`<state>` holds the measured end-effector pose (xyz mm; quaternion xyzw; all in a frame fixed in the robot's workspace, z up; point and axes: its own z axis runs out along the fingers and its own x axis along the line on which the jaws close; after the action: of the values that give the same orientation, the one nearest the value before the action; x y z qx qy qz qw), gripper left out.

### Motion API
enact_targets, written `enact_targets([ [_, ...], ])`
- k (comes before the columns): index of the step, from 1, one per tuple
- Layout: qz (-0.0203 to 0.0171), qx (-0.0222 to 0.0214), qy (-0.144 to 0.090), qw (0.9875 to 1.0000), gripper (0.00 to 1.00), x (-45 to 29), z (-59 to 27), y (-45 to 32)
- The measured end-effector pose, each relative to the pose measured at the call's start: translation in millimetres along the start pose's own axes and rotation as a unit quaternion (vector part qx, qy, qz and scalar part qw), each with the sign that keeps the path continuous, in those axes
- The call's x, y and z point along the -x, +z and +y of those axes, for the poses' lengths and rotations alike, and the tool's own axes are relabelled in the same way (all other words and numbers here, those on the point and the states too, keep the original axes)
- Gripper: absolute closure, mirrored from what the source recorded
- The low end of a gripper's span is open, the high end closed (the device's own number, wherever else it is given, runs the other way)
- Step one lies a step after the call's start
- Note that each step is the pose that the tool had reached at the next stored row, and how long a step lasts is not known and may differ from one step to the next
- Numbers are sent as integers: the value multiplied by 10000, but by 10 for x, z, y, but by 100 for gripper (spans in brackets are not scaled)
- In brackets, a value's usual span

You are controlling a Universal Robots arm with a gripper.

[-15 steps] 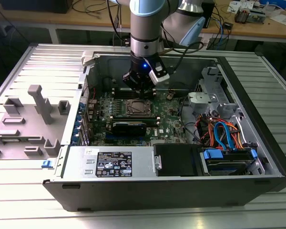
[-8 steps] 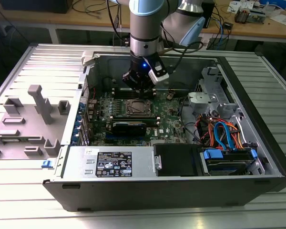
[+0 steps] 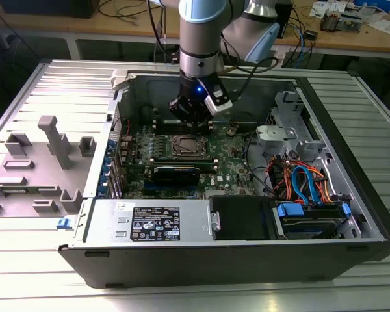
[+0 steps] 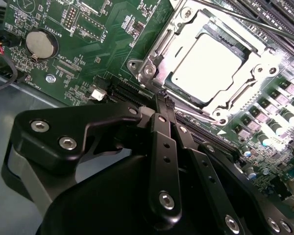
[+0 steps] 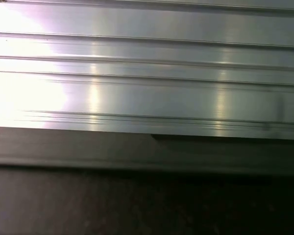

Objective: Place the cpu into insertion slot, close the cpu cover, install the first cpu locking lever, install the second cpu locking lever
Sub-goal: 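Install the first cpu locking lever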

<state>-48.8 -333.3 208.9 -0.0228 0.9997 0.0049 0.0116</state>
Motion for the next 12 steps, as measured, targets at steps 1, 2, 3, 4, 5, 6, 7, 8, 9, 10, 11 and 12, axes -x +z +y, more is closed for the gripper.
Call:
enact_targets([
  [1, 0, 1, 0, 10000, 89, 0, 0, 7],
  [2, 0, 1, 0, 10000, 89, 0, 0, 15],
  [3, 0, 3, 0, 10000, 89, -1, 0, 23],
  [4, 0, 5, 0, 10000, 89, -1, 0, 29],
  [5, 1, 5, 0, 10000, 89, -1, -1, 30],
  [6, 5, 5, -1, 10000, 89, 4, -1, 30],
  [7, 6, 5, -1, 10000, 89, 5, -1, 31],
  [8, 7, 6, 1, 10000, 89, 6, 0, 29],
  [9, 8, 13, 0, 10000, 89, 6, -1, 28],
  [10, 7, 20, 1, 10000, 89, 6, 0, 25],
  [11, 6, 31, 0, 10000, 89, 7, 0, 15],
  [12, 5, 34, 1, 10000, 89, 7, 0, 14],
])
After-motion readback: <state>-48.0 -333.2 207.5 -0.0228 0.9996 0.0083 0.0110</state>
